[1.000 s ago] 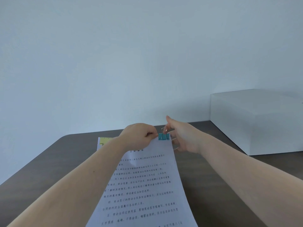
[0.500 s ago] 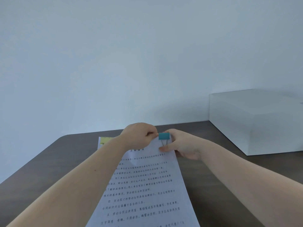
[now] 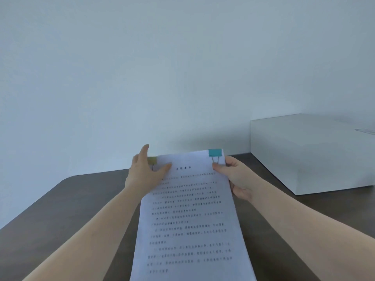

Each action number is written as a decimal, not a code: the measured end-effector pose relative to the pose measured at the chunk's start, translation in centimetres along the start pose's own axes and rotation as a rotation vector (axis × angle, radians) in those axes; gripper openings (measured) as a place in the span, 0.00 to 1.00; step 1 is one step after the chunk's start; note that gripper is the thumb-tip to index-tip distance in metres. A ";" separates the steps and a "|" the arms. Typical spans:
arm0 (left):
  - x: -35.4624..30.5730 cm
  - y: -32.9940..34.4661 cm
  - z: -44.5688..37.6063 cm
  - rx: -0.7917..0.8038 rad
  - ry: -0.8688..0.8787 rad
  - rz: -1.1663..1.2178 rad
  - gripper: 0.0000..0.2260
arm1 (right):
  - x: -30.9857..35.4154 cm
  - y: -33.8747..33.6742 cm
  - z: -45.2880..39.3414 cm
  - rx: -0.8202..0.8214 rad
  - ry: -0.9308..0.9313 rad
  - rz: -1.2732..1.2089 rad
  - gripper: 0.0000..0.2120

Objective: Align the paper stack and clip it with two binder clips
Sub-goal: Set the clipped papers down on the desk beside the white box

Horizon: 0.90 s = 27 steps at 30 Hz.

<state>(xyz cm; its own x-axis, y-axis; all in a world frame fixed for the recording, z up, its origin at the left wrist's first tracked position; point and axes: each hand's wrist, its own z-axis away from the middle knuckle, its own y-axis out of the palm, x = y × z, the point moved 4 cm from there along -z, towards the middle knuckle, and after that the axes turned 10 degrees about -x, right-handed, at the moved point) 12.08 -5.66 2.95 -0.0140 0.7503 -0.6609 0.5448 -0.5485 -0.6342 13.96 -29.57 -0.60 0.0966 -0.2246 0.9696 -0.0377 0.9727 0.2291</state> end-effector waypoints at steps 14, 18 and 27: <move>0.7 3.5 -0.7 0.104 -0.500 0.601 0.08 | -2.1 -4.5 -0.5 -0.096 0.157 0.317 0.10; -0.6 5.7 -0.5 0.249 -0.529 0.657 0.08 | -2.1 -6.3 -1.1 -0.224 0.111 0.344 0.04; -0.1 10.7 2.2 0.464 -0.587 0.295 0.04 | -1.0 -10.1 -4.4 -0.456 -0.085 0.375 0.06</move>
<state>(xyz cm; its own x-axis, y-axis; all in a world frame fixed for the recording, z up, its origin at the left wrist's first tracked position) 16.08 -12.46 -4.67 -0.4328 0.3051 -0.8483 0.1922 -0.8881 -0.4175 18.59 -38.87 -4.25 0.0786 0.1531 0.9851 0.3785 0.9095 -0.1715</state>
